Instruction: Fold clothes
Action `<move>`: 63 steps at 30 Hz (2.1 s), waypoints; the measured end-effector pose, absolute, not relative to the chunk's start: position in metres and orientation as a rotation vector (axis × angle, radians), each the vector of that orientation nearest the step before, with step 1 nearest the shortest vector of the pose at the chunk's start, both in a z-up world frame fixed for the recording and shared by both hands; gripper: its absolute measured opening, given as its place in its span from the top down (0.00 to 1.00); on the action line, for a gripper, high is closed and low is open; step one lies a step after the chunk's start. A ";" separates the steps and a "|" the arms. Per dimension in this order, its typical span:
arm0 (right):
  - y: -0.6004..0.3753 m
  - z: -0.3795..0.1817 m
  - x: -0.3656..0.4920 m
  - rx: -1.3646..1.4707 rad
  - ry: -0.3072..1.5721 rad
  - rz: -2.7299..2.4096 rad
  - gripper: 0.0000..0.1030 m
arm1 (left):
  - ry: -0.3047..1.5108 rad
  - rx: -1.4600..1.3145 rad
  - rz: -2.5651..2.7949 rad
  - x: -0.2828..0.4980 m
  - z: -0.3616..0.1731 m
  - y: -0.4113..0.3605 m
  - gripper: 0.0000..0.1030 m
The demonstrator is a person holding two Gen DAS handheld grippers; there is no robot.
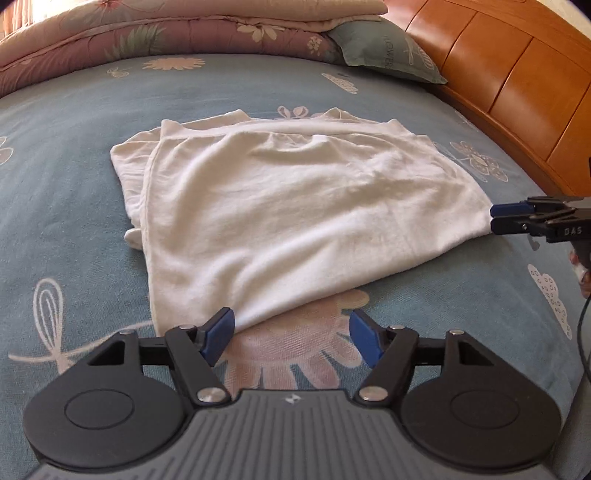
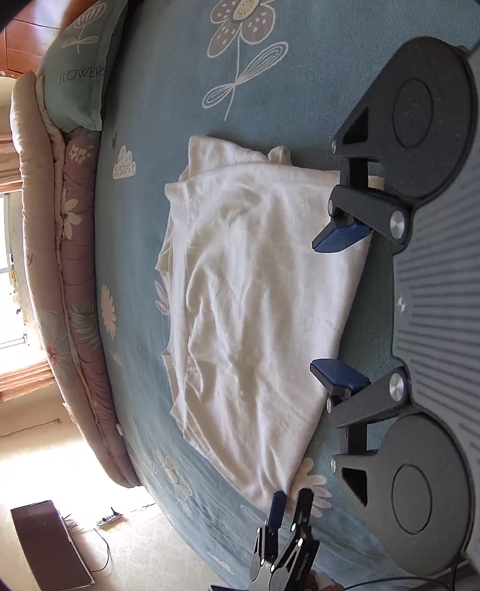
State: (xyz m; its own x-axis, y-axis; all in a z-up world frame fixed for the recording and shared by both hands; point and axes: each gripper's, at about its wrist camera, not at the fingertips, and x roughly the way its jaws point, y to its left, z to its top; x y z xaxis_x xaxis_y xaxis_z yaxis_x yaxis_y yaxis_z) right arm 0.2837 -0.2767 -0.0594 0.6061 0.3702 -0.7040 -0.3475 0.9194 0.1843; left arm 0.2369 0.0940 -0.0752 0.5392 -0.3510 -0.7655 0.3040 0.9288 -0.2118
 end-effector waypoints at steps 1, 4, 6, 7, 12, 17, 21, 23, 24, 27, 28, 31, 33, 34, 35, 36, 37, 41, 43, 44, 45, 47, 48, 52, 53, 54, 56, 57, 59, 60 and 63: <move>-0.282 -0.061 0.280 0.020 0.827 0.403 0.33 | 0.907 -0.042 -0.388 0.230 -0.068 0.101 0.33; -0.288 -0.055 0.270 0.000 0.795 0.388 0.33 | 0.843 0.065 -0.349 0.223 -0.051 0.106 0.30; -0.282 -0.049 0.266 -0.059 0.760 0.375 0.33 | 0.812 0.226 -0.335 0.227 -0.052 0.089 0.30; -0.274 -0.046 0.265 -0.116 0.739 0.367 0.33 | 0.796 0.310 -0.329 0.229 -0.053 0.079 0.30; -0.233 -0.061 0.260 -0.582 0.696 0.338 0.30 | 0.702 0.818 -0.327 0.229 -0.074 0.030 0.29; -0.219 -0.090 0.254 -0.949 0.670 0.284 0.29 | 0.644 1.151 -0.308 0.218 -0.101 0.028 0.28; -0.213 -0.101 0.256 -1.061 0.618 0.265 0.21 | 0.583 1.257 -0.311 0.223 -0.112 0.021 0.26; -0.200 -0.105 0.259 -1.101 0.582 0.273 0.21 | 0.556 1.288 -0.319 0.230 -0.116 0.010 0.26; -0.193 -0.107 0.261 -1.119 0.562 0.279 0.21 | 0.536 1.307 -0.322 0.235 -0.119 0.003 0.26; -0.171 -0.112 0.266 -1.169 0.498 0.296 0.21 | 0.484 1.341 -0.342 0.250 -0.125 -0.020 0.27; -0.164 -0.114 0.267 -1.185 0.476 0.301 0.21 | 0.464 1.346 -0.355 0.256 -0.127 -0.029 0.27; -0.146 -0.115 0.272 -1.202 0.430 0.316 0.21 | 0.422 1.352 -0.370 0.271 -0.130 -0.049 0.27; -0.139 -0.116 0.274 -1.211 0.408 0.322 0.21 | 0.408 1.346 -0.374 0.279 -0.131 -0.057 0.27; -0.137 -0.116 0.275 -1.212 0.395 0.325 0.21 | 0.406 1.344 -0.372 0.281 -0.131 -0.058 0.27; -0.137 -0.116 0.276 -1.206 0.393 0.327 0.21 | 0.405 1.342 -0.371 0.284 -0.132 -0.059 0.27; -0.138 -0.116 0.277 -1.200 0.391 0.325 0.20 | 0.412 1.327 -0.370 0.287 -0.131 -0.057 0.27; -0.141 -0.116 0.277 -1.194 0.390 0.322 0.19 | 0.425 1.308 -0.367 0.291 -0.130 -0.052 0.27; -0.165 -0.115 0.275 -1.224 0.413 0.287 0.16 | 0.458 1.353 -0.332 0.294 -0.134 -0.025 0.26; -0.183 -0.119 0.275 -1.256 0.441 0.247 0.16 | 0.491 1.328 -0.310 0.299 -0.133 -0.010 0.26; -0.187 -0.119 0.276 -1.249 0.449 0.236 0.16 | 0.503 1.315 -0.300 0.301 -0.132 -0.006 0.26; -0.190 -0.119 0.276 -1.238 0.456 0.226 0.16 | 0.509 1.308 -0.295 0.304 -0.132 -0.005 0.25; -0.196 -0.119 0.278 -1.215 0.469 0.207 0.16 | 0.497 1.328 -0.286 0.309 -0.134 -0.014 0.26; -0.191 -0.119 0.279 -1.216 0.459 0.210 0.16 | 0.484 1.340 -0.285 0.312 -0.135 -0.020 0.26; -0.160 -0.117 0.290 -1.179 0.420 0.260 0.16 | 0.473 1.339 -0.314 0.325 -0.136 -0.043 0.26; -0.159 -0.117 0.292 -1.177 0.420 0.267 0.16 | 0.476 1.344 -0.320 0.327 -0.136 -0.046 0.25; -0.159 -0.116 0.294 -1.177 0.423 0.272 0.16 | 0.482 1.355 -0.312 0.329 -0.137 -0.042 0.25; -0.164 -0.116 0.296 -1.181 0.434 0.272 0.16 | 0.496 1.382 -0.287 0.331 -0.139 -0.029 0.23; -0.170 -0.117 0.296 -1.196 0.442 0.261 0.16 | 0.503 1.395 -0.275 0.332 -0.139 -0.023 0.22; -0.183 -0.120 0.294 -1.235 0.448 0.235 0.16 | 0.517 1.422 -0.250 0.334 -0.141 -0.010 0.22; -0.188 -0.121 0.294 -1.249 0.452 0.224 0.16 | 0.524 1.427 -0.238 0.335 -0.142 -0.007 0.22; -0.186 -0.123 0.297 -1.267 0.457 0.220 0.17 | 0.493 1.496 -0.237 0.335 -0.149 -0.017 0.25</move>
State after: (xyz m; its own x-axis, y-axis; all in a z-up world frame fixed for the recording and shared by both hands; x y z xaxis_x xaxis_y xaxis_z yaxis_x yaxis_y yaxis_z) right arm 0.2967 -0.1861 -0.1229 0.8901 -0.0898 -0.4468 -0.4049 0.2943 -0.8657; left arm 0.3350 -0.0170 -0.1486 0.8796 0.1485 -0.4519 0.4455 0.0761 0.8921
